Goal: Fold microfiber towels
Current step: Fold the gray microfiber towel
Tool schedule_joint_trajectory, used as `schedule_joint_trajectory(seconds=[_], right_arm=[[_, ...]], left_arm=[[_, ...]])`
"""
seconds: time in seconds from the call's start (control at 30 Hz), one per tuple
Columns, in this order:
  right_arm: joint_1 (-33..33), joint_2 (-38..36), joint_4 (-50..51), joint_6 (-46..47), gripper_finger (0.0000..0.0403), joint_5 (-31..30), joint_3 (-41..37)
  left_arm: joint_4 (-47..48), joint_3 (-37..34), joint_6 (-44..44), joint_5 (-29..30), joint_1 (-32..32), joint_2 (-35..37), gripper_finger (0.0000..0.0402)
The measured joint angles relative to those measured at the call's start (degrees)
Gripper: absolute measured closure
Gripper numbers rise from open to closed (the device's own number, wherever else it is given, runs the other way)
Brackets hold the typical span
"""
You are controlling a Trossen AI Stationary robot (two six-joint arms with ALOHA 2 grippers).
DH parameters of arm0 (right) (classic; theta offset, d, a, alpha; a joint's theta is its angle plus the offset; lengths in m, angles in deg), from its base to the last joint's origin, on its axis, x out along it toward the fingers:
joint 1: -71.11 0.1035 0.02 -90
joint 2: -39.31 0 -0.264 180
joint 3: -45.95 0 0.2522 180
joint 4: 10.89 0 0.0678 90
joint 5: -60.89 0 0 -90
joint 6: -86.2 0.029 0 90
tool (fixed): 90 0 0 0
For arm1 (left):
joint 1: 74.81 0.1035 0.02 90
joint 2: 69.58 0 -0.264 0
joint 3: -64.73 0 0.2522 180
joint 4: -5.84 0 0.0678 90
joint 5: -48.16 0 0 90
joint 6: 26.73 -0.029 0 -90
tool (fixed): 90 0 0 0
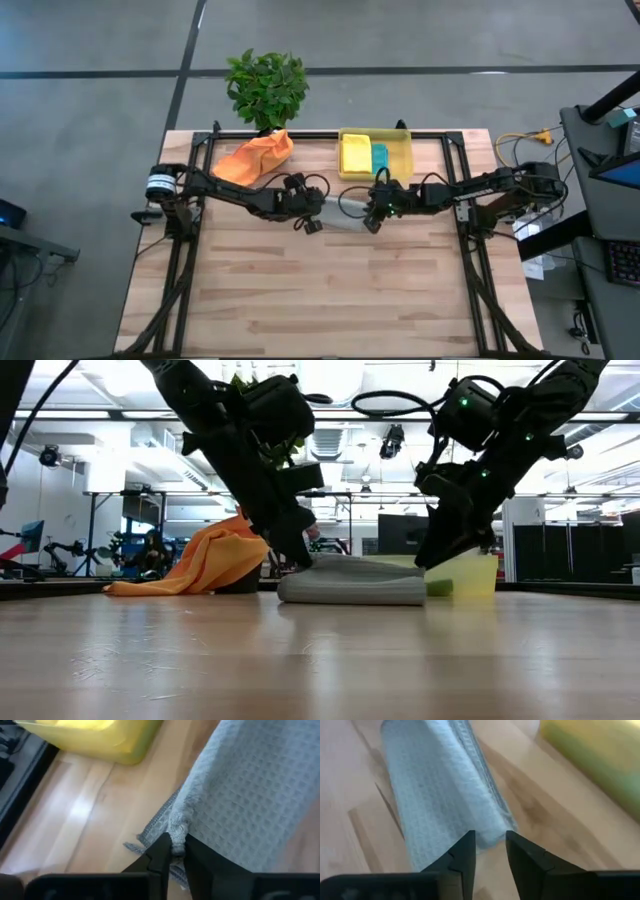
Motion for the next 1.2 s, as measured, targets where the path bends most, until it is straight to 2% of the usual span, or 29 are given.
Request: schedule_joint_trajectory(seconds=[0.37, 0.47, 0.6, 0.77, 0.83, 1.2], right_arm=[[2.48, 0.33, -12.96, -10.89, 0.0267, 0.4, 0.03], [3.5, 1.77, -15.98, -13.47, 0.0249, 0.52, 0.04], [4.21, 4.82, -18.91, -13.49, 0.022, 0.52, 0.04], [4.26, 9.82, -23.99, -14.43, 0.0182, 0.46, 0.04], [4.0, 11.65, -25.29, -14.65, 0.0166, 0.24, 0.24], [2.19, 17.12, -22.9, -15.88, 0.0106, -0.44, 5.22]], left_arm=[[-0.82, 0.02, -8.28, 0.38, 1.65, 0.11, 0.0235], [-0.81, 0.16, -11.57, 0.55, 1.78, 0.13, 0.0212], [-0.8, 0.24, -14.45, -1.51, 1.78, 1.12, 0.0207], [-2.73, 0.11, -20.74, -18.32, 2.52, 0.68, 0.0206], [-4.44, 0.13, -23.35, -21.48, 2.91, -0.18, 0.0206], [-5.98, 1.45, -24.79, -24.05, 8.17, -2.63, 0.0206]])
